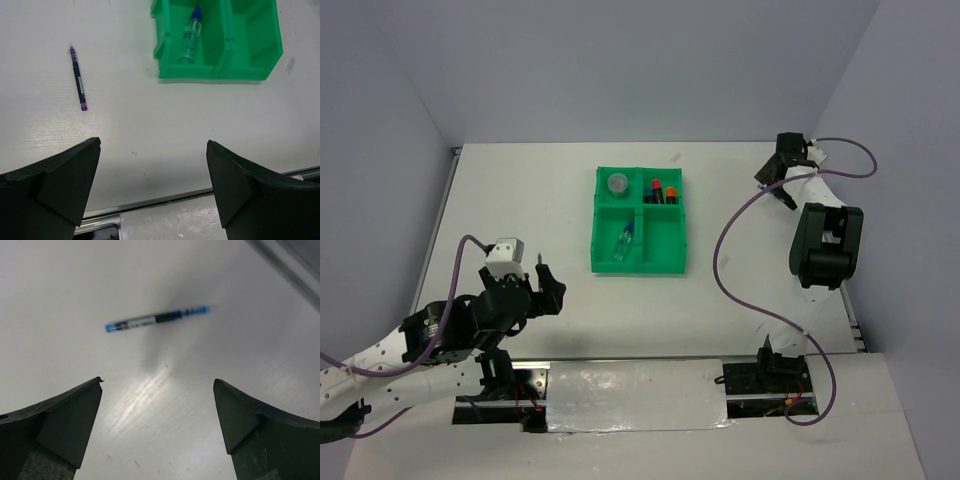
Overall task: Sort the stationery into containers
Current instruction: Move the pen to the center of the board.
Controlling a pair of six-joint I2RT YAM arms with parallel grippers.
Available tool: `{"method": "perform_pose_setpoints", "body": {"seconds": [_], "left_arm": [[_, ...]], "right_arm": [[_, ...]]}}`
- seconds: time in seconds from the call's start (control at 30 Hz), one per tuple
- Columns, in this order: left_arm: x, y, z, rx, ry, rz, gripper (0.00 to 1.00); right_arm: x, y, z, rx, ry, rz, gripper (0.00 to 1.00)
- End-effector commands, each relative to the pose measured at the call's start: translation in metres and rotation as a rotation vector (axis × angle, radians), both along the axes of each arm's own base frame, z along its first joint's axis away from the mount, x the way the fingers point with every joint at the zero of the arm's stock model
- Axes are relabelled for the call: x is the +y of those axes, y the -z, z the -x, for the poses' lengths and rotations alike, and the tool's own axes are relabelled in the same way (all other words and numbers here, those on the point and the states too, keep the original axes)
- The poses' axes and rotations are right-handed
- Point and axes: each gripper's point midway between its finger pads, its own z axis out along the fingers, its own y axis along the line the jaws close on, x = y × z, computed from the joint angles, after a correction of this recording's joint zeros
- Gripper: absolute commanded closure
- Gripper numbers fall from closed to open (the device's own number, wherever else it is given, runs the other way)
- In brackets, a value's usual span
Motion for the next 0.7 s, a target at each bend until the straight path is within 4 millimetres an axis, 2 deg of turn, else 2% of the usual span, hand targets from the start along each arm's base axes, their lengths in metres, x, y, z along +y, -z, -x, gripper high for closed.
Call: {"method": "perform_pose_setpoints", "body": {"seconds": [0.0, 0.03, 0.07, 0.1, 0.13, 0.23, 0.3, 0.5, 0.6, 0.67], "left_arm": [[-0.003, -0.010, -0.003, -0.033, 0.002, 0.030, 0.01], [-0.004, -0.009, -0.003, -0.031, 0.005, 0.024, 0.01], [-0.005, -0.009, -0.003, -0.028, 0.011, 0.023, 0.01], [-0.007, -0.008, -0.003, -0.025, 0.018, 0.019, 0.01], [-0.009, -0.007, -0.003, -0.022, 0.024, 0.017, 0.01], [-0.014, -0.006, -0.003, -0.019, 0.047, 0.001, 0.01], [-0.015, -0.004, -0.003, -0.013, 0.051, -0.007, 0.01], [-0.026, 0.000, 0.000, -0.003, 0.100, 0.007, 0.01], [-0.026, 0.001, 0.000, -0.004, 0.103, 0.013, 0.01], [-0.027, 0.000, 0.001, -0.005, 0.110, 0.018, 0.01]], "right_arm": [[0.000, -0.058, -0.043, -0.231, -0.023, 0.034, 0.00], [-0.001, -0.060, -0.050, -0.232, -0.041, 0.048, 0.00], [-0.001, -0.045, -0.055, -0.186, -0.090, 0.068, 0.00], [-0.002, -0.055, -0.067, -0.205, -0.113, 0.081, 0.00], [-0.002, -0.051, -0.071, -0.191, -0.130, 0.086, 0.00], [0.002, -0.034, -0.089, -0.172, -0.220, 0.101, 0.00], [-0.002, -0.022, -0.100, -0.144, -0.218, 0.113, 0.00], [-0.001, 0.017, -0.116, -0.080, -0.269, 0.091, 0.00], [0.000, 0.022, -0.113, -0.037, -0.258, 0.044, 0.00], [0.008, 0.034, -0.106, -0.017, -0.260, -0.040, 0.00]]}}
